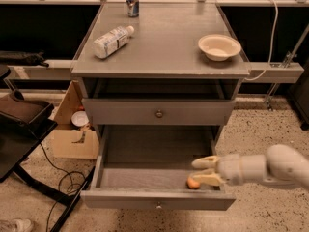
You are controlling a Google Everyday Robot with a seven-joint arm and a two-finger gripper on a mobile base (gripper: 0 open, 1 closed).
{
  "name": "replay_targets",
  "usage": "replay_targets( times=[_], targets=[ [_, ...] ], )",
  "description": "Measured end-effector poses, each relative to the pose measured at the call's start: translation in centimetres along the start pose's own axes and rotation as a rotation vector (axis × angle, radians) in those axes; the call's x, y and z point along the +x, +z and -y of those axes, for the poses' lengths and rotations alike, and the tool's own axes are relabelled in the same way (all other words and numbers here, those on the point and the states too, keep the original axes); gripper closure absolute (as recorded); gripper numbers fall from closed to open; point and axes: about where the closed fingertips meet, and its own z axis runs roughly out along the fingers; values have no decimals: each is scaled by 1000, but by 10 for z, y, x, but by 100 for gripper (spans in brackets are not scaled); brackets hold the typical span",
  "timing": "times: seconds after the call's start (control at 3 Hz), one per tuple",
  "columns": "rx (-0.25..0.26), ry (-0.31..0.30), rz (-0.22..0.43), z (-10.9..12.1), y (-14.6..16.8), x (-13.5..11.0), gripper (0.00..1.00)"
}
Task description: Place orange into middle drawer
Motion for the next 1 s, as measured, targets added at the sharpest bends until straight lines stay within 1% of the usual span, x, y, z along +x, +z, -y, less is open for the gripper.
replay_targets(
  times=[0.33, 0.67, 1.0],
  targets=[
    [65, -72, 61, -20, -98, -63, 76],
    [128, -145, 14, -25, -163, -93, 98],
    [169, -237, -218, -30, -181, -95, 100]
  ],
)
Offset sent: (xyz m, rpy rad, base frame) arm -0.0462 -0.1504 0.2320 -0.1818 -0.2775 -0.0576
